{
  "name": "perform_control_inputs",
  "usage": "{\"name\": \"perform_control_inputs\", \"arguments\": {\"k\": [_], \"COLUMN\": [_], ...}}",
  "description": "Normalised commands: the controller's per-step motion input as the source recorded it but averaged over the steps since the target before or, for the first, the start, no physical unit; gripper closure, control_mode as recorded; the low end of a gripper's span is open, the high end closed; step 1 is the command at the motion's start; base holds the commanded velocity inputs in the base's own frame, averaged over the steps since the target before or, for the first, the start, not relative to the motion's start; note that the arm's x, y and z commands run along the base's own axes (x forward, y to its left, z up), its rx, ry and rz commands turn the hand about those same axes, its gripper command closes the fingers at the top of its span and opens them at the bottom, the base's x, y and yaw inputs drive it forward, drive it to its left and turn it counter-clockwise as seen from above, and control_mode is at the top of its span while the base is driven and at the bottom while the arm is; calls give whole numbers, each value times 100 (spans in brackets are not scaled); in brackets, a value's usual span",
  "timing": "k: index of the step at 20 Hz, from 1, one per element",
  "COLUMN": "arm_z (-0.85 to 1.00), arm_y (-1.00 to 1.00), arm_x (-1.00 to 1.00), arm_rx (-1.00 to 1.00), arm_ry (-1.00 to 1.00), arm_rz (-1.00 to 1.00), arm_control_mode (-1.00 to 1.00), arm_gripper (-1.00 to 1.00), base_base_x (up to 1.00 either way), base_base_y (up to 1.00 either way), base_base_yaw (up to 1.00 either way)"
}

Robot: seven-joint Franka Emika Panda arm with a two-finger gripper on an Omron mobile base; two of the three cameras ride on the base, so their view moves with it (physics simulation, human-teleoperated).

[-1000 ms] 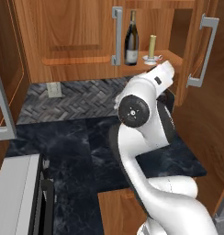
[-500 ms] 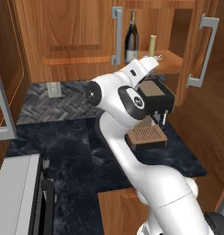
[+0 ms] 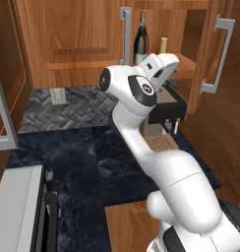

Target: Get the candle and the wine from the cabinet and move them to the dining counter.

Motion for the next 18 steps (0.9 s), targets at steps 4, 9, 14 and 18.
{"name": "perform_control_inputs", "arguments": {"k": [4,9,14,18], "arm_z": [-18,-14,-5,0], "arm_y": [-54,-55,-59,-59], "arm_x": [-43,-41,-34,-25], "arm_rx": [0,0,0,0], "arm_ry": [0,0,0,0], "arm_rz": [-16,-16,-15,-13], "arm_control_mode": [-100,-100,-100,-100], "arm_gripper": [-100,-100,-100,-100], "base_base_x": [0,0,0,0], "base_base_y": [0,0,0,0], "base_base_yaw": [0,0,0,0]}}
